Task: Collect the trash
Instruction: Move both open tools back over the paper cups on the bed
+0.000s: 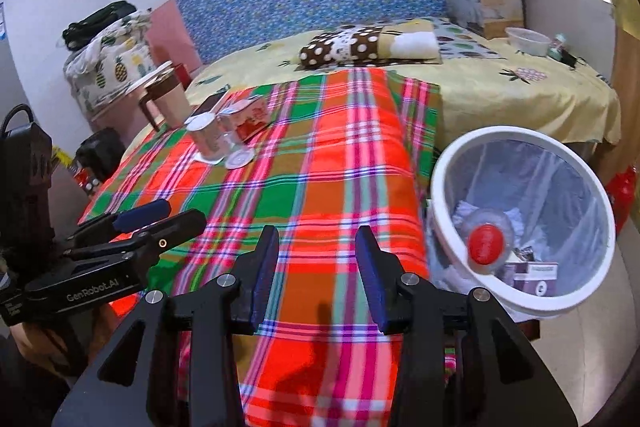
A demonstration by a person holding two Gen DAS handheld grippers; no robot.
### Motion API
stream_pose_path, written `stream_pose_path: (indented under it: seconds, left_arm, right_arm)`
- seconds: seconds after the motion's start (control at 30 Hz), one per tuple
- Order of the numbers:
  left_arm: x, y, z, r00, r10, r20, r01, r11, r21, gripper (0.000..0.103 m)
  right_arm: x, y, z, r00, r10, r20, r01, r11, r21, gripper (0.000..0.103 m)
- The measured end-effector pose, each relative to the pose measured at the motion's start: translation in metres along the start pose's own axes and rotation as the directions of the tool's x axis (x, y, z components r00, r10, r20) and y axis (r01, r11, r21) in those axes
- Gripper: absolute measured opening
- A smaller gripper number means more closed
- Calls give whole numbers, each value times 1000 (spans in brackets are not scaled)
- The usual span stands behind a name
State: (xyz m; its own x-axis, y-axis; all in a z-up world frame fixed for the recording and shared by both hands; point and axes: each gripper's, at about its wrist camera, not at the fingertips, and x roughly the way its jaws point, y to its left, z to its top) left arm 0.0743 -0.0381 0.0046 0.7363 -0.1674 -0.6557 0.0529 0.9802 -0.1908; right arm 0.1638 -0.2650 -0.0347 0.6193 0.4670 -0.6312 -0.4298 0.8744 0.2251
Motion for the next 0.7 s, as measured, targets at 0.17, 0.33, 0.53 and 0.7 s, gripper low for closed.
stream_pose_path:
  seconds: [0.17,0.33,0.53,0.7]
  left_arm:
    - [-8,17,0,997,68,34,-68,998,-14,68]
    - [-12,37,5,996,74,45,-72,996,-56,68]
    - [-9,66,11,995,100,31,-96,990,-102,68]
    - [-9,84,18,991,129,36,-124,985,-116,68]
  right_arm:
    - [5,12,3,1000,11,-16,-12,999,-38,42]
    - [11,21,8,1000,21,-23,-22,998,-52,42]
    - [19,34,15,999,37,-28,-39,997,-69,42]
    - [24,41,20,999,44,-27,-46,996,-79,42]
